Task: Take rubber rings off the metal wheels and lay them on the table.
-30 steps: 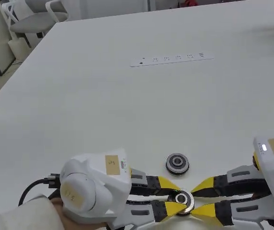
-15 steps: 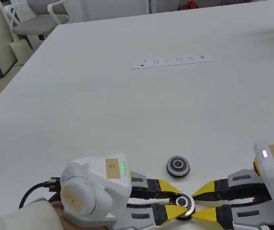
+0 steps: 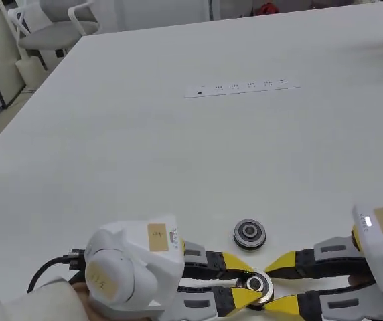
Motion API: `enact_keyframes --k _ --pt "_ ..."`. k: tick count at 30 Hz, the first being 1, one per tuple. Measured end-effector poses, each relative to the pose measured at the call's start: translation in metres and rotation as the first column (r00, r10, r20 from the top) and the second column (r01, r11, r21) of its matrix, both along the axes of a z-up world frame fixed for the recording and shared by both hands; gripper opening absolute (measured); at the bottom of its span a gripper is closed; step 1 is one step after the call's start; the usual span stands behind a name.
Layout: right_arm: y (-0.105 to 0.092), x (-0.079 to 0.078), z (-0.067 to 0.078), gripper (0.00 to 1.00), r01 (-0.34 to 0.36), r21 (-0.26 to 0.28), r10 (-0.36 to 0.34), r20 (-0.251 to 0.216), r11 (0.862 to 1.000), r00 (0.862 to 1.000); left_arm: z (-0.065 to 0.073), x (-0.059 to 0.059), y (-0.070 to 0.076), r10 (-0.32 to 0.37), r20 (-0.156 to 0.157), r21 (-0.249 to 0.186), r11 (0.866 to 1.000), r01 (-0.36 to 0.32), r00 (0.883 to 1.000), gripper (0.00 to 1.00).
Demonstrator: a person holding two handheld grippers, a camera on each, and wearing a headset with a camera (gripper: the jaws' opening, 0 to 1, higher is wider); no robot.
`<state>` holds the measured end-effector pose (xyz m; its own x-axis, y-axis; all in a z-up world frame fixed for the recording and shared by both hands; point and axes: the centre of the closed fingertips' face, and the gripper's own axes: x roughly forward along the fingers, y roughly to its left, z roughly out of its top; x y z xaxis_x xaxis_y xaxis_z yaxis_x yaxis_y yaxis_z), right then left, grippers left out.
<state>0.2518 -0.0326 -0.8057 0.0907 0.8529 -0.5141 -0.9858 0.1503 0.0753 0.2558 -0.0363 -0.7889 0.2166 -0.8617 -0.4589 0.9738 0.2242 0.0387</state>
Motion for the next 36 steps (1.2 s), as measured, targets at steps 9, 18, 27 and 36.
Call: enact_keyframes --k 9,18,27,36 --pt "-0.003 0.0 0.0 0.11 0.007 -0.012 -0.007 -0.003 1.0 1.0 0.0 0.0 0.0 0.003 -0.002 -0.001 1.0 -0.003 1.0 0.14" --pt "-0.006 0.003 -0.001 0.02 0.045 -0.03 -0.046 -0.03 0.999 0.998 0.0 0.0 0.0 0.004 -0.003 -0.002 1.0 -0.004 1.0 0.14" --pt "-0.009 0.007 0.0 0.0 0.098 -0.032 -0.1 -0.067 0.995 0.993 0.001 0.0 -0.001 0.003 0.002 -0.001 1.0 -0.003 1.0 0.14" --pt "-0.011 0.011 0.003 0.0 0.173 0.001 -0.17 -0.202 0.985 0.965 0.0 0.0 0.0 0.002 0.003 -0.001 1.0 -0.002 1.0 0.14"
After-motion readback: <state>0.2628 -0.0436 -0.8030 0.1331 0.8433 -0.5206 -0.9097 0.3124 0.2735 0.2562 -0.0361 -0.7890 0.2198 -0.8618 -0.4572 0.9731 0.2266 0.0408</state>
